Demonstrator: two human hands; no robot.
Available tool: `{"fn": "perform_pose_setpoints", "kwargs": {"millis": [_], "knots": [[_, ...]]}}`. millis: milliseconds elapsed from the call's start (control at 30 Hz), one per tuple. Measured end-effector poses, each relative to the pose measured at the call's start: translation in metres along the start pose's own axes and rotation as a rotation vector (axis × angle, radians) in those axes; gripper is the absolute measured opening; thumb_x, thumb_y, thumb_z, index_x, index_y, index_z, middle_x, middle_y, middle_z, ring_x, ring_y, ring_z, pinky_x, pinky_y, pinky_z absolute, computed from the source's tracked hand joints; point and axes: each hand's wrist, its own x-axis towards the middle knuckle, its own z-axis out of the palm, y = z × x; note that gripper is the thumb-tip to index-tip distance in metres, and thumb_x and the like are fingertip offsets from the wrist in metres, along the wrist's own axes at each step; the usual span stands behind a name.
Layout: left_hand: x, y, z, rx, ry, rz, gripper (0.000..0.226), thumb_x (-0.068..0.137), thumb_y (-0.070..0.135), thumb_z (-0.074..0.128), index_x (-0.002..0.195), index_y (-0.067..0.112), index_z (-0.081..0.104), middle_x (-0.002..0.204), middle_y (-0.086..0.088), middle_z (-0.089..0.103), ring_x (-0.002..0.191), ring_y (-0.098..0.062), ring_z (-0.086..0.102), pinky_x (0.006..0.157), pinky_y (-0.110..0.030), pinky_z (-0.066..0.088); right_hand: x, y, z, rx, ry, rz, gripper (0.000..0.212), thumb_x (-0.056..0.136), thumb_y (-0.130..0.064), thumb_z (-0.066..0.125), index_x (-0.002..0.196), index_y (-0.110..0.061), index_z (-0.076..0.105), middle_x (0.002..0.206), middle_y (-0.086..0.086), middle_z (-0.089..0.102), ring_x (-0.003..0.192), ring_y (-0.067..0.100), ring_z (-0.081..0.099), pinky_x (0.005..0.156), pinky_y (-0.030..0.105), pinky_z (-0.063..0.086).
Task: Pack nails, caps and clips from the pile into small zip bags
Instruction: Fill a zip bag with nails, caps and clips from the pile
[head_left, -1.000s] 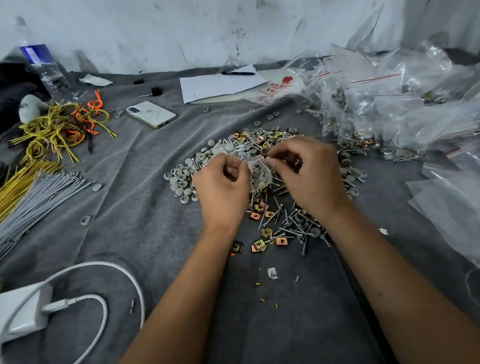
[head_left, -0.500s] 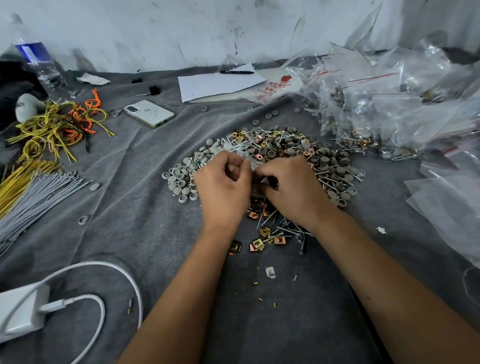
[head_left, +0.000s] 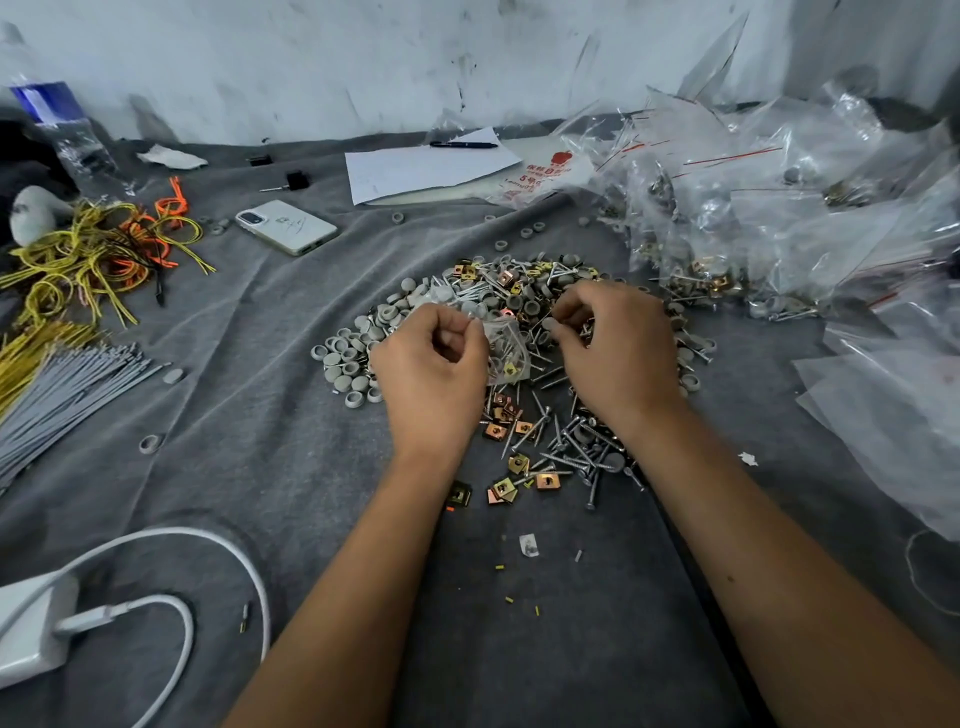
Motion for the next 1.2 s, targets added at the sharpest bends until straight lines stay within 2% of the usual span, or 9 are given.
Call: {"fn": "perform_pose_setpoints", "kwargs": {"millis": [133,233,367,600,700,767,900,1067,1200], "knots": [[0.000,0.001,-0.001,0.001,0.006,-0.007,0.029,0.090,0.008,0.073,0.073,0.030,0.063,0.061,0.012,0.060,0.054,-0.001,0.055,0.054,-0.016,0.045,0.000,0.003,0.001,-0.133,-0.104,-0.036,0.025,0.090,-0.019,0.077,0.114,-0.020,0.075,0.114,0.001,0.070,0.116,0.025,0.056,0.093,0.035,0.048],[0.000,0.002,-0.002,-0.005,0.023,-0.004,0.028,0.091,0.009,0.073,0.073,0.028,0.063,0.061,0.012,0.060,0.055,-0.002,0.054,0.054,-0.017,0.045,0.000,0.002,0.004,-0.197,-0.211,-0.075,0.033,0.091,-0.018,0.074,0.124,-0.021,0.072,0.120,0.002,0.064,0.123,0.026,0.048,0.100,0.040,0.046],[0.000,0.002,-0.001,-0.010,0.029,0.004,0.024,0.090,0.008,0.073,0.074,0.024,0.064,0.060,0.011,0.060,0.055,-0.004,0.054,0.053,-0.017,0.044,0.000,0.003,0.006,-0.226,-0.221,-0.076,0.033,0.090,-0.017,0.075,0.123,-0.018,0.072,0.116,0.004,0.063,0.120,0.027,0.049,0.101,0.040,0.044],[0.000,0.002,-0.002,-0.015,0.004,0.021,0.023,0.092,0.009,0.074,0.077,0.023,0.064,0.061,0.011,0.058,0.056,-0.004,0.053,0.053,-0.013,0.041,0.000,0.003,0.003,-0.112,-0.173,-0.038,0.015,0.089,-0.016,0.078,0.104,-0.014,0.079,0.103,0.005,0.070,0.102,0.021,0.060,0.090,0.036,0.053],[0.001,0.000,-0.001,-0.069,-0.026,-0.042,0.015,0.094,0.011,0.073,0.082,0.017,0.068,0.064,0.000,0.064,0.057,-0.019,0.061,0.054,-0.030,0.051,0.002,-0.002,-0.003,0.071,-0.073,-0.077,0.014,0.091,-0.019,0.076,0.104,-0.013,0.078,0.101,0.002,0.074,0.096,0.016,0.064,0.088,0.035,0.054],[0.003,-0.002,-0.002,-0.147,-0.026,-0.108,0.012,0.096,0.011,0.072,0.084,0.012,0.070,0.065,-0.005,0.066,0.054,-0.021,0.061,0.053,-0.032,0.051,0.002,-0.010,-0.007,0.204,-0.025,-0.175,0.014,0.090,-0.019,0.077,0.102,-0.012,0.079,0.098,0.000,0.075,0.093,0.015,0.066,0.086,0.032,0.054],[0.005,-0.002,-0.005,-0.206,-0.021,-0.169,0.011,0.096,0.010,0.073,0.087,0.005,0.071,0.064,-0.004,0.066,0.051,-0.011,0.058,0.049,-0.028,0.049,-0.004,-0.019,-0.006,0.257,-0.135,-0.311,0.017,0.079,-0.014,0.086,0.094,-0.013,0.078,0.093,-0.004,0.073,0.088,0.011,0.065,0.082,0.025,0.052],[0.004,0.002,-0.003,-0.164,-0.088,-0.094,0.012,0.095,0.008,0.073,0.084,0.014,0.071,0.072,-0.009,0.072,0.065,-0.030,0.069,0.059,-0.038,0.059,-0.005,-0.016,0.001,0.212,-0.269,-0.350,0.019,0.080,-0.014,0.085,0.098,-0.016,0.080,0.097,-0.005,0.076,0.087,0.012,0.060,0.083,0.033,0.050],[0.004,0.002,-0.003,-0.169,-0.069,-0.085,0.019,0.094,0.005,0.073,0.082,0.019,0.069,0.071,-0.003,0.069,0.060,-0.013,0.062,0.057,-0.028,0.054,-0.004,-0.014,0.003,0.149,-0.404,-0.388,0.015,0.087,-0.019,0.077,0.102,-0.016,0.080,0.102,-0.005,0.073,0.092,0.018,0.052,0.085,0.041,0.047]]}}
